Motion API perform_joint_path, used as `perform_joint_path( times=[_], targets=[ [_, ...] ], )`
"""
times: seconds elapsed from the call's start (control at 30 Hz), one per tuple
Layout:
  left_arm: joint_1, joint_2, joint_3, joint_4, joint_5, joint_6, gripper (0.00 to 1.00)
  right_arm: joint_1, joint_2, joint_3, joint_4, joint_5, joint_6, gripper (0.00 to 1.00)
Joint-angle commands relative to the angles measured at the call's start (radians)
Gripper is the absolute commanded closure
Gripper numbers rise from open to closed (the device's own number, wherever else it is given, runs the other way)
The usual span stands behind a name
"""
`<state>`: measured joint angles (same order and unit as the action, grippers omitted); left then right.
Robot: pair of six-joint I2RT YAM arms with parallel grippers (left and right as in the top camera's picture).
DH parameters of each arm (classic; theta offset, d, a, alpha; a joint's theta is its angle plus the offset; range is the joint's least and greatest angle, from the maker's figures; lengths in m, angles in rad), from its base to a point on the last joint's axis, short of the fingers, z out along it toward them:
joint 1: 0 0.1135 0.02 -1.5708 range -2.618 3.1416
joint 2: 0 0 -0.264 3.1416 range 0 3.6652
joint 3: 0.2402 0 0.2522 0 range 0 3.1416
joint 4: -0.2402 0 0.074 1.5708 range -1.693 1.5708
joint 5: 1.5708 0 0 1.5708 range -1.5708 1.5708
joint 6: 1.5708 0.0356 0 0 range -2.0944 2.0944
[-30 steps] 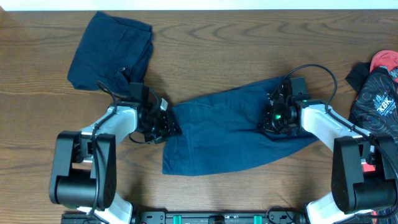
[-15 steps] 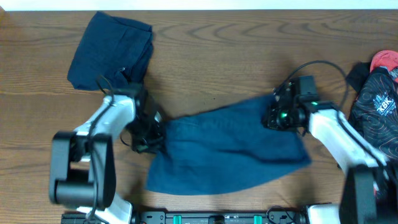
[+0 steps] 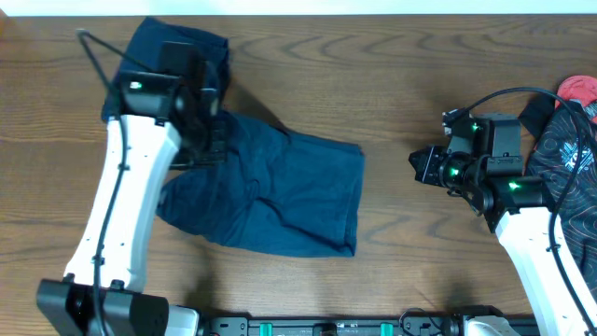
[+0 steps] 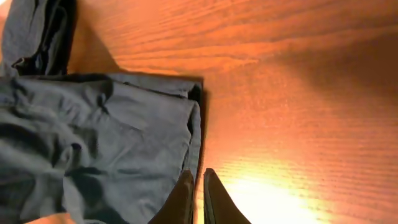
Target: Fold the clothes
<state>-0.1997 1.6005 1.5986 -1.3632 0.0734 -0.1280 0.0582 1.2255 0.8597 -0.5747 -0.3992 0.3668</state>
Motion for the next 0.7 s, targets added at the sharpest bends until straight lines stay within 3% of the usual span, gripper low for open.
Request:
perform_joint_path(
  times=[0.0, 0.3, 0.67],
  targets=[
    [-0.081, 0.027, -0.038, 0.059, -0.013, -0.119, 0.94, -0.008, -0.009, 0.01, -0.011, 0.003, 0.015, 0.94],
    [-0.296, 0.153, -0.121, 0.281, -0.013, -0.436, 0.94, -0.008, -0.009, 0.01, -0.032, 0.008, 0.014, 0.94],
    [-0.362, 0.223, -0.116, 0.347, 0.108, -0.449, 0.94, -0.006, 0.032, 0.01, -0.103, 0.089, 0.014, 0.95]
  ],
)
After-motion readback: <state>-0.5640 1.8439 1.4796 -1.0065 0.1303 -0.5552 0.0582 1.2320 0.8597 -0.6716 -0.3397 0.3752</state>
